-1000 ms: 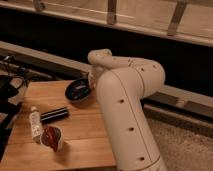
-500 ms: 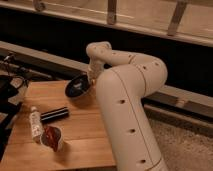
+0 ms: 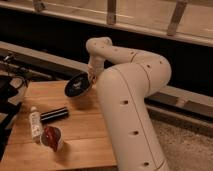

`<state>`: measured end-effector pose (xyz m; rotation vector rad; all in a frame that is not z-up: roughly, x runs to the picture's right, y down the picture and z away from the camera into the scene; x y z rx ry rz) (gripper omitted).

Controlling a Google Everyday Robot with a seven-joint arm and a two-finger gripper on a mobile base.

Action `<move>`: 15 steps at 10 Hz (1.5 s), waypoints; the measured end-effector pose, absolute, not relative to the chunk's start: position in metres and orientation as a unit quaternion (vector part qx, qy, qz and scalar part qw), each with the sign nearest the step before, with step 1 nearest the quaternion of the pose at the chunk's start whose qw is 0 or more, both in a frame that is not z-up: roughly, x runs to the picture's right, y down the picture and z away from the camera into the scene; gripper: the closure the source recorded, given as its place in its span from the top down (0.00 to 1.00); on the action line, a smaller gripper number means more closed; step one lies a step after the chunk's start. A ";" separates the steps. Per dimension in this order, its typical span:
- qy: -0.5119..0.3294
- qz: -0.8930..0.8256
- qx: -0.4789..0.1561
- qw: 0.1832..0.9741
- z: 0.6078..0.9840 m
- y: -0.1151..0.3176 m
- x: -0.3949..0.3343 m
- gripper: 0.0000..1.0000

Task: Pick up the ceramic bowl

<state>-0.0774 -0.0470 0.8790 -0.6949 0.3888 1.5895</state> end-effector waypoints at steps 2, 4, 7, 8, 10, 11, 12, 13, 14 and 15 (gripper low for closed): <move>0.167 0.690 -0.307 0.634 0.872 -0.049 -0.083 0.02; 0.167 0.687 -0.309 0.636 0.864 -0.051 -0.082 0.02; 0.164 0.681 -0.311 0.642 0.860 -0.053 -0.091 0.02; 0.163 0.680 -0.312 0.644 0.856 -0.055 -0.091 0.02; 0.162 0.678 -0.313 0.645 0.851 -0.057 -0.091 0.02; 0.161 0.675 -0.314 0.648 0.850 -0.057 -0.095 0.02; 0.159 0.673 -0.315 0.651 0.849 -0.058 -0.098 0.02; 0.158 0.672 -0.315 0.651 0.847 -0.059 -0.099 0.02; 0.159 0.669 -0.317 0.653 0.845 -0.059 -0.099 0.02; 0.157 0.668 -0.317 0.654 0.842 -0.062 -0.098 0.02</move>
